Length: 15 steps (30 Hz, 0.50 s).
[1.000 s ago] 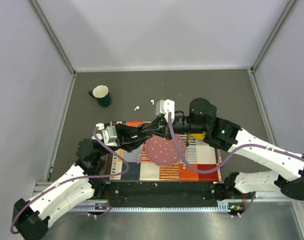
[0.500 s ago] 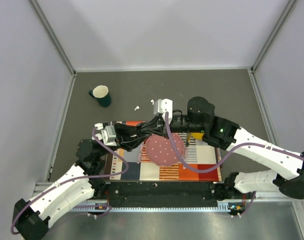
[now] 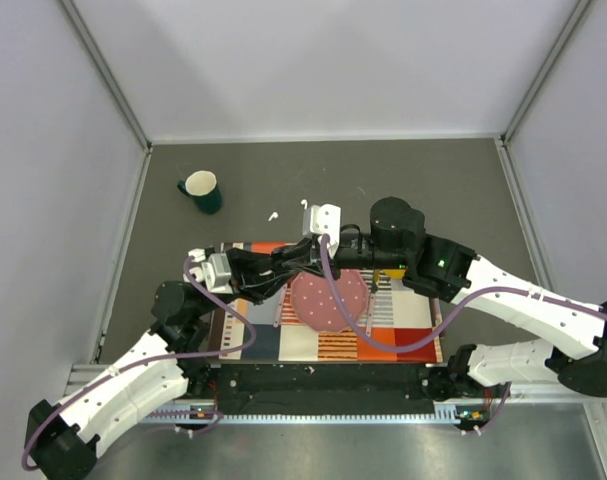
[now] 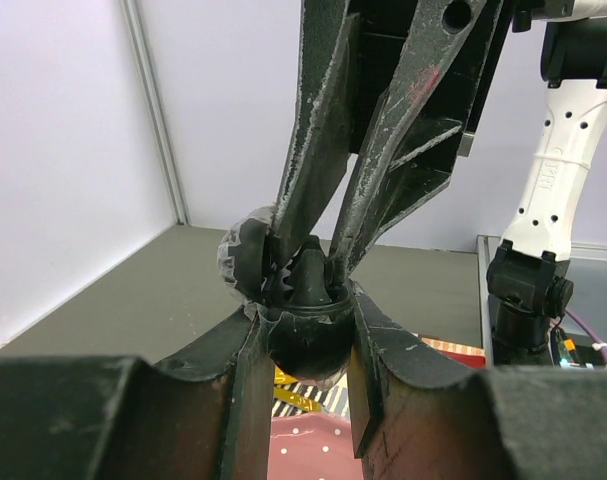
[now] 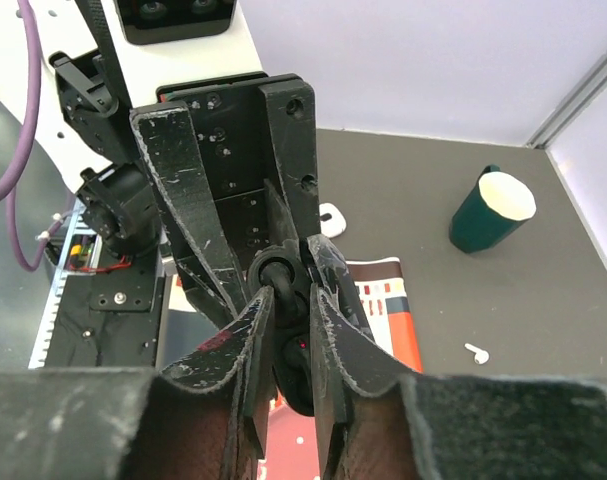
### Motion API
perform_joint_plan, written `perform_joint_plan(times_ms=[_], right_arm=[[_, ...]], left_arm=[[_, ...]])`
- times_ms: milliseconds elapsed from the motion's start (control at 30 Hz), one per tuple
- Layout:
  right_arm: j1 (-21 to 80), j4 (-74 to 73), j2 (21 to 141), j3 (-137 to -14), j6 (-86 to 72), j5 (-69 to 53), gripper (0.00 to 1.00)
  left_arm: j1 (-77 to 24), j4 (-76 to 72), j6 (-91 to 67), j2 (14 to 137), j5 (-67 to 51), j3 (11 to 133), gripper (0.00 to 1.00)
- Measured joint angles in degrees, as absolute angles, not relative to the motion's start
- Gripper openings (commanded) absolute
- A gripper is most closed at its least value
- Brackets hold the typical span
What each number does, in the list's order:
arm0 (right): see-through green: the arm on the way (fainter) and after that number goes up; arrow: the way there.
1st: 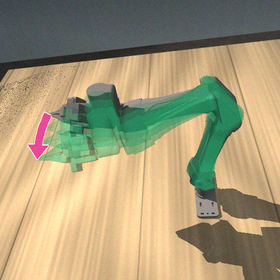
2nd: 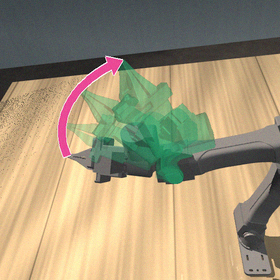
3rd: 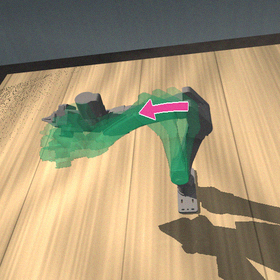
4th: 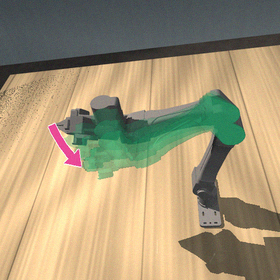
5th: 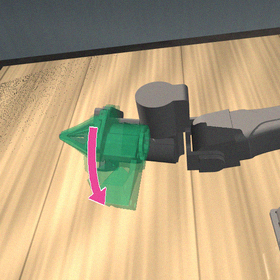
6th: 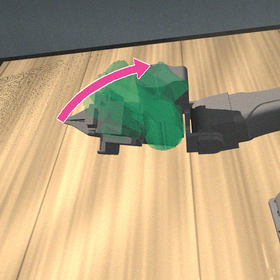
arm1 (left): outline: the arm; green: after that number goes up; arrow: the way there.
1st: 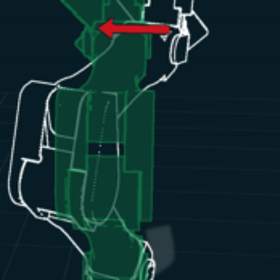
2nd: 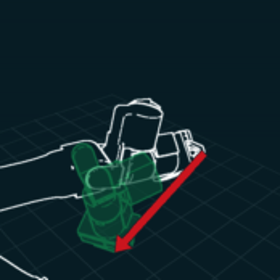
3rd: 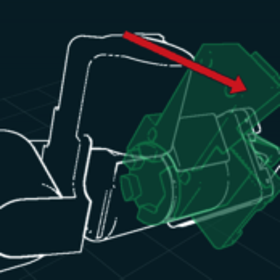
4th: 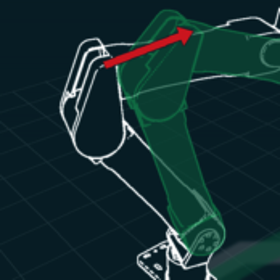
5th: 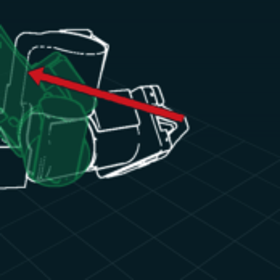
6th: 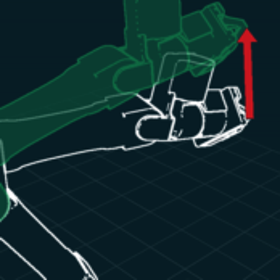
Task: Insert the wireless bluetooth earbuds into the charging case
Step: Adjust the earbud with the charging case.
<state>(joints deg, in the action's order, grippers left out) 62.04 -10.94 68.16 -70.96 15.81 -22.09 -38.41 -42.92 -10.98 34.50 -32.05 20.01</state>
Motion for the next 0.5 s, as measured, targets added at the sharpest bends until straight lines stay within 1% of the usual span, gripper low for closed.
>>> perform_joint_plan(times_ms=[233, 500], right_arm=[[62.1, -10.5, 68.1, -71.0, 14.9, -21.3, 0.28], [62.1, -10.1, 67.1, -70.9, 13.7, -21.1, 0.29]], left_arm=[[-38.4, -42.9, -10.6, 34.3, -31.8, 20.0, 0.0], [-38.4, -43.7, -10.5, 33.8, -31.0, 20.0, 0.0]])
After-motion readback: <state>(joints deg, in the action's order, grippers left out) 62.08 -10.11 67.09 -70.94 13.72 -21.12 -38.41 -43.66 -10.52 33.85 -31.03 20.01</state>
